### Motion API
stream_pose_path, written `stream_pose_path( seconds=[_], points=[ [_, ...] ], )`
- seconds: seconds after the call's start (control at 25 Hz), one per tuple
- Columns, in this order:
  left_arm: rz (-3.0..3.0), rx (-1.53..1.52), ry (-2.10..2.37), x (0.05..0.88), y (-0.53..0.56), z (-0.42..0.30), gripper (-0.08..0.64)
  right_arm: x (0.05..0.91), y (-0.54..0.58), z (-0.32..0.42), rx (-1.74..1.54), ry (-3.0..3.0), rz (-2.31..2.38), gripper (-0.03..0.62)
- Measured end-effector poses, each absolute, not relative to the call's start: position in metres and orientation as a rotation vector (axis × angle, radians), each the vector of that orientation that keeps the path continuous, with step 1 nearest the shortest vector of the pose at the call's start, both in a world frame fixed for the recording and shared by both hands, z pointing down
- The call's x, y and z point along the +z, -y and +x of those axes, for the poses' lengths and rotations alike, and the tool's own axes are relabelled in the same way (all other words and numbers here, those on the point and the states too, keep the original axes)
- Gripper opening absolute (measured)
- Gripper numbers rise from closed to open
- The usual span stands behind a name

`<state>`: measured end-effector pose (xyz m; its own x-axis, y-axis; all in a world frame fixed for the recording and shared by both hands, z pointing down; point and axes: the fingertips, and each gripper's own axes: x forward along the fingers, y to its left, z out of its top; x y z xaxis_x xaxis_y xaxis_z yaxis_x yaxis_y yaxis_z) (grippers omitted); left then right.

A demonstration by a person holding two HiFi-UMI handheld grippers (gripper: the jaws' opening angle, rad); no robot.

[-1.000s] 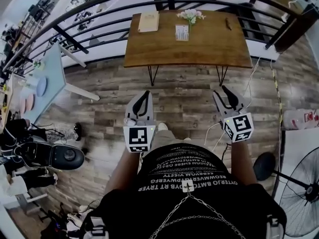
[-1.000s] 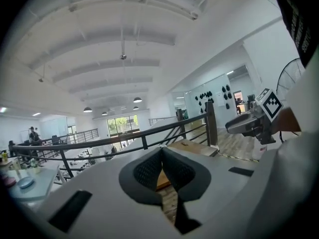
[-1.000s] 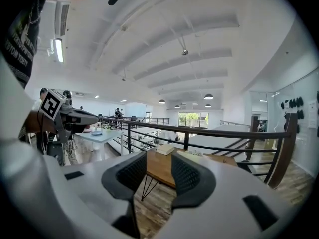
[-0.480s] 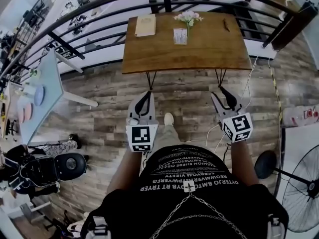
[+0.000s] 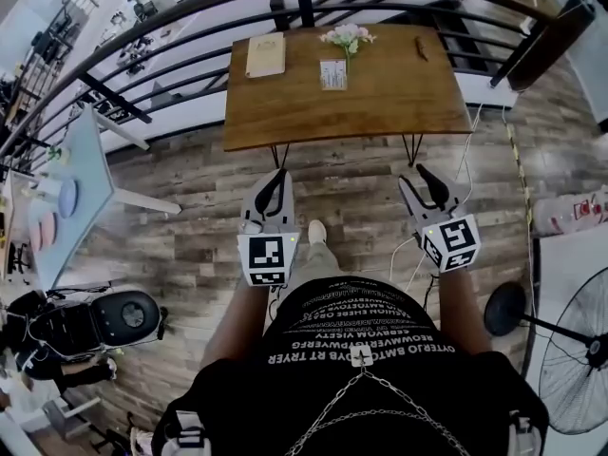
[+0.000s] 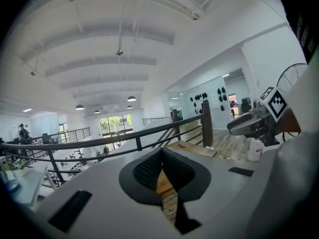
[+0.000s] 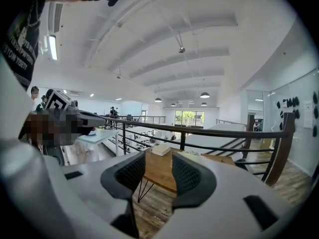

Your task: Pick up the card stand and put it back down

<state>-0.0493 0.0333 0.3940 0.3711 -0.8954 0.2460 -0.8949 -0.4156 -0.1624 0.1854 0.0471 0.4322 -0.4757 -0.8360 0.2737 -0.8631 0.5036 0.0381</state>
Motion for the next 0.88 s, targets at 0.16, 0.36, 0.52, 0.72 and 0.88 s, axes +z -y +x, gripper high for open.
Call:
stream_pose_path(
  seconds=[0.16,0.36,0.52,0.72,0.88],
  points=[
    [-2.613,-0.47,-1.692,0.398,-0.036,-0.044,0.026,0.434,-0.049,0.188,0.152,2.483,1.431,0.167],
    [-2.63,-0.495,-1.687,0.407,-0.047,-0.036,0.026,0.433,-0.055,0.2,0.151,2.471,1.436,0.169],
    [-2.644,-0.489,-1.68,0.41,-0.056,-0.023,0.026,0.433,-0.064,0.204,0.144,2.47,1.415,0.17],
    [-2.661,-0.479,-1.666,0.411,-0.072,-0.013,0.028,0.434,-0.077,0.205,0.143,2.472,1.387,0.172],
    [-2.667,-0.466,-1.687,0.412,-0.079,-0.016,0.026,0.431,-0.08,0.206,0.137,2.479,1.379,0.172]
  ],
)
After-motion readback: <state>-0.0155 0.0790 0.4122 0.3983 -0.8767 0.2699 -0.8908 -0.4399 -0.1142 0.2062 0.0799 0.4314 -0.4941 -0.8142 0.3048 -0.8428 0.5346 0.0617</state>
